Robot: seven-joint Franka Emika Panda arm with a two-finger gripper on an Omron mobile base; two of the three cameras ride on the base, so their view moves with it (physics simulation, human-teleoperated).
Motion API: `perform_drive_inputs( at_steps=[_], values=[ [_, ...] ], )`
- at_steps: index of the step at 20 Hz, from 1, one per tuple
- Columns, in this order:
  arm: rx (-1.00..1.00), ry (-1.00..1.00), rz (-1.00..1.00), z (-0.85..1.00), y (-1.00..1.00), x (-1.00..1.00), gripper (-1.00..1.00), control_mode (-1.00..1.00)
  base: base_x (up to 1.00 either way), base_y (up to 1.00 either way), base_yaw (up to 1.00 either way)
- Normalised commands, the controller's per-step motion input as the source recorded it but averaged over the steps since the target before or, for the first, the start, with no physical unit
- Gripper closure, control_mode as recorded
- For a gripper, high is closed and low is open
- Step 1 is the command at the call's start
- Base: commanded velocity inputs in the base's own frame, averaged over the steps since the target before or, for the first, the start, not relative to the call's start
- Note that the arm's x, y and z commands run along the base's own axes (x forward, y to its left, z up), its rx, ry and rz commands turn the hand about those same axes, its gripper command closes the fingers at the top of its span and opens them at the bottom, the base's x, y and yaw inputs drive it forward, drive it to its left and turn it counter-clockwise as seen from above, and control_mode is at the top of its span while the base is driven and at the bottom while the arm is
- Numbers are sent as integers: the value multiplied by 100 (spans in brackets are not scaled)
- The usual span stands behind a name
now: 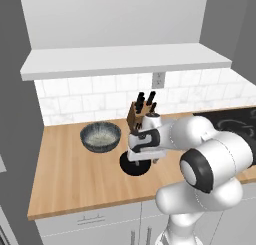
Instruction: Pick up the bowls on the counter and stack them on top of one another in the open cabinet. Place the smaller bowl on top of the larger bowl.
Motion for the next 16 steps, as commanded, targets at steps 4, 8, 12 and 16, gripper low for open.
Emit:
perform_drive_inputs(
  at_steps=[4,8,12,16],
  values=[
    [10,-6,0,-24,0,7,-100,-100,0,0,0],
    [7,-6,0,-25,0,15,100,-100,0,0,0],
    [0,-10,0,-14,0,10,100,-100,0,0,0],
    [0,-10,0,-12,0,1,100,-100,0,0,0]
  ],
)
